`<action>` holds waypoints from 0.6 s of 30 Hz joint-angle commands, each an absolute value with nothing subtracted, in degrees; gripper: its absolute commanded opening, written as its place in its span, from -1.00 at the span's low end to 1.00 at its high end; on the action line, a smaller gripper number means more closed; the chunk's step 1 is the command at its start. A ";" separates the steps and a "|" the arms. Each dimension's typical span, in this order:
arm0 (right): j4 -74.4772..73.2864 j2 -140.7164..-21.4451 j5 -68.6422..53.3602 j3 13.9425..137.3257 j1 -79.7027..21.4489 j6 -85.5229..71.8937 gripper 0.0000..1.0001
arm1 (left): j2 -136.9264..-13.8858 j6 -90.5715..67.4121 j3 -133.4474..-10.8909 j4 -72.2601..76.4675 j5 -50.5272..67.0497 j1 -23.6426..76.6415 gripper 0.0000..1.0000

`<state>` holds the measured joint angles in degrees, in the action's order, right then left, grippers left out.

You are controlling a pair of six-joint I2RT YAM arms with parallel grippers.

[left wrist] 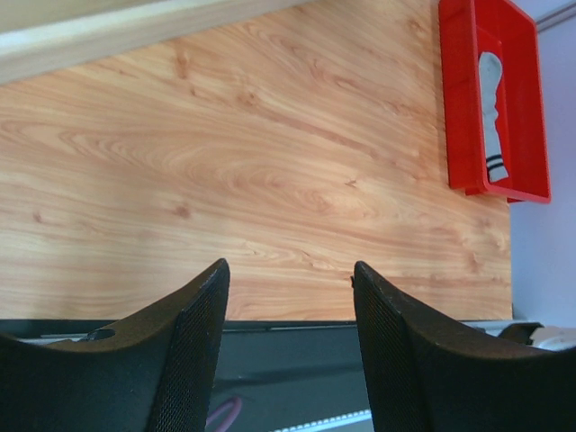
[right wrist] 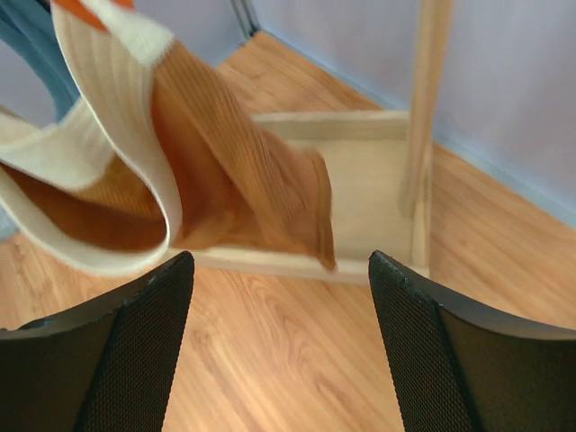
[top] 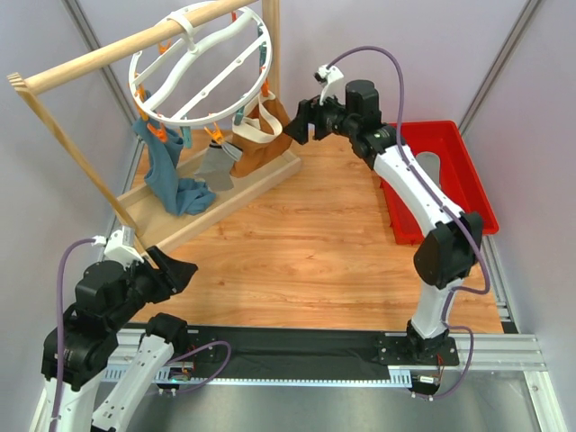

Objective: Clip the socks to the hanger
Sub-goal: Adjust the hanger on the clothesline.

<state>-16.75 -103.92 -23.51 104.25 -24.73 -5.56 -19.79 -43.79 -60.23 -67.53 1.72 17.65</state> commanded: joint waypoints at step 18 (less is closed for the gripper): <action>-0.97 -110.23 -36.85 110.76 -39.45 -19.50 -0.66 | -22.41 -40.34 -62.84 -64.51 6.59 17.75 0.25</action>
<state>-3.64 -114.28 -38.74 113.49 -36.01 -17.28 -22.57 -41.54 -60.60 -66.59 5.54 17.65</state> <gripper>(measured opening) 0.176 0.629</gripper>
